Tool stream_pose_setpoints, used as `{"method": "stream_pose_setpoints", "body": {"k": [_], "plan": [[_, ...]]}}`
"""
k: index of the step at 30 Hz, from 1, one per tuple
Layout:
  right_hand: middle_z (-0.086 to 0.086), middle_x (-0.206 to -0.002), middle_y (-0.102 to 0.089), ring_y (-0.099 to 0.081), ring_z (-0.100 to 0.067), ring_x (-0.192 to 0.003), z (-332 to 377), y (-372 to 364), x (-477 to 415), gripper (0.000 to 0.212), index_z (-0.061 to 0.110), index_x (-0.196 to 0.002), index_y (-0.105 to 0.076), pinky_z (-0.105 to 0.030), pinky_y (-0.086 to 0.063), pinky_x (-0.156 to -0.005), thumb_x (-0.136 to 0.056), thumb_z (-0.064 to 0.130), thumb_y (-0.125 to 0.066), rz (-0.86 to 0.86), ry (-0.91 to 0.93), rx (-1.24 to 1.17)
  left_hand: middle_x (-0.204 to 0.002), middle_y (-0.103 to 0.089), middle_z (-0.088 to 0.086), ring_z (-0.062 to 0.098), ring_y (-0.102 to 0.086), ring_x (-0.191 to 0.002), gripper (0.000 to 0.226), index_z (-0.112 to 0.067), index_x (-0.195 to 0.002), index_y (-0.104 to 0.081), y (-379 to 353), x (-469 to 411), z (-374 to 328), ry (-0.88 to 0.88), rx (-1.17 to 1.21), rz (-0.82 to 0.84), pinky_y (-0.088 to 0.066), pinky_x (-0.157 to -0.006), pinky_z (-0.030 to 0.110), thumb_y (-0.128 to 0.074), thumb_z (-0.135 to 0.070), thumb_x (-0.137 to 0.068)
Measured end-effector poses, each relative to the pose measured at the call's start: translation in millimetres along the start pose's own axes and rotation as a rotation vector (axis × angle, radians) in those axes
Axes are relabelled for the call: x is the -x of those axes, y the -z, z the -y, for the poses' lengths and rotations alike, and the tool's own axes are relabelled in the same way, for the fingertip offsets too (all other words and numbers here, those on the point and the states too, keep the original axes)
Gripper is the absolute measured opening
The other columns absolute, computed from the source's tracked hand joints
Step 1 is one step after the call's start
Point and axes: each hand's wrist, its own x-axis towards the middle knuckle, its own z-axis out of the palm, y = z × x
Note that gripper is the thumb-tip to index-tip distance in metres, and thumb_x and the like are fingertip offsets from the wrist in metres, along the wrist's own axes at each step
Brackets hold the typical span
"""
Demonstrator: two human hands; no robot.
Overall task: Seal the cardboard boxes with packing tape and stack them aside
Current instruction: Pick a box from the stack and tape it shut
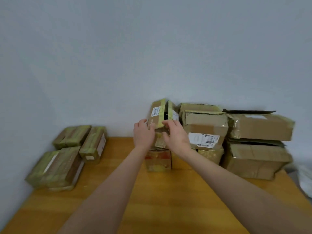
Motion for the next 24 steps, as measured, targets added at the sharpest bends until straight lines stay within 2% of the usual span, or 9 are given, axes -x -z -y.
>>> {"method": "stream_pose_setpoints", "body": {"k": [5,8,11,13,16,18,21,24], "plan": [[-0.005,-0.131,-0.052,-0.054,-0.018,-0.104,-40.4,29.2,3.7,0.042,0.015,-0.135,-0.047,-0.031,-0.049,-0.085,-0.095,0.024,-0.057,0.047,-0.37,-0.164,-0.147,-0.033,0.012,0.027,-0.036,-0.133,0.059,-0.01,-0.146,-0.03,-8.1,6.0,-17.2,0.064,-0.016,-0.03,-0.036,-0.106,0.043,-0.046,-0.04,-0.098],[-0.009,-0.131,-0.056,-0.055,-0.024,-0.112,-50.2,24.6,4.1,0.051,0.007,-0.138,-0.045,-0.033,-0.044,-0.089,-0.096,0.033,-0.058,0.157,-0.511,-0.312,-0.154,-0.027,0.012,0.03,-0.03,-0.14,0.07,-0.009,-0.15,-0.021,-8.8,-7.9,-8.1,0.176,0.05,-0.013,-0.031,-0.111,0.045,-0.047,-0.046,-0.096],[-0.01,-0.136,-0.053,-0.054,-0.027,-0.12,-53.2,12.0,-3.7,0.062,0.004,-0.143,-0.041,-0.036,-0.046,-0.099,-0.095,0.039,-0.059,0.222,-0.557,-0.471,-0.153,-0.032,0.013,0.032,-0.034,-0.138,0.074,-0.008,-0.15,-0.022,-14.8,-22.6,0.8,0.284,0.138,0.043,-0.033,-0.111,0.047,-0.046,-0.052,-0.095],[-0.01,-0.138,-0.053,-0.054,-0.026,-0.119,-53.6,3.8,-9.5,0.064,0.005,-0.144,-0.039,-0.043,-0.046,-0.103,-0.094,0.041,-0.059,0.23,-0.601,-0.601,-0.146,-0.043,0.013,0.032,-0.044,-0.13,0.069,-0.009,-0.147,-0.033,-18.6,-25.9,3.5,0.305,0.169,0.085,-0.04,-0.106,0.048,-0.044,-0.054,-0.095],[-0.008,-0.137,-0.054,-0.055,-0.027,-0.119,-52.9,-4.3,-12.4,0.066,0.013,-0.143,-0.041,-0.047,-0.048,-0.101,-0.09,0.046,-0.062,0.204,-0.624,-0.699,-0.124,-0.06,0.004,0.022,-0.058,-0.106,0.05,-0.013,-0.135,-0.05,-19.9,-20.5,7.6,0.264,0.238,0.048,-0.052,-0.085,0.037,-0.049,-0.044,-0.096],[-0.007,-0.139,-0.051,-0.052,-0.028,-0.123,-53.3,-7.4,-10.8,0.071,0.017,-0.146,-0.038,-0.049,-0.046,-0.103,-0.088,0.05,-0.064,0.192,-0.635,-0.743,-0.121,-0.061,0.001,0.017,-0.057,-0.104,0.044,-0.014,-0.133,-0.053,-17.2,-15.0,8.3,0.232,0.245,-0.038,-0.05,-0.081,0.031,-0.05,-0.039,-0.097],[-0.005,-0.137,-0.052,-0.054,-0.029,-0.12,-52.9,-6.0,-6.1,0.073,0.023,-0.147,-0.034,-0.05,-0.048,-0.1,-0.086,0.051,-0.065,0.167,-0.63,-0.851,-0.105,-0.058,-0.006,0.007,-0.054,-0.087,0.029,-0.015,-0.12,-0.057,-12.6,2.7,-0.3,0.215,0.314,-0.135,-0.041,-0.063,0.017,-0.051,-0.033,-0.098],[-0.003,-0.125,-0.058,-0.059,-0.026,-0.11,-52.8,0.7,-1.1,0.067,0.024,-0.139,-0.041,-0.05,-0.053,-0.093,-0.084,0.053,-0.067,0.129,-0.623,-0.92,-0.106,-0.061,-0.004,0.005,-0.055,-0.087,0.015,-0.021,-0.108,-0.057,-10.8,25.2,-4.4,0.211,0.34,-0.21,-0.047,-0.071,0.023,-0.054,-0.031,-0.096]]}}
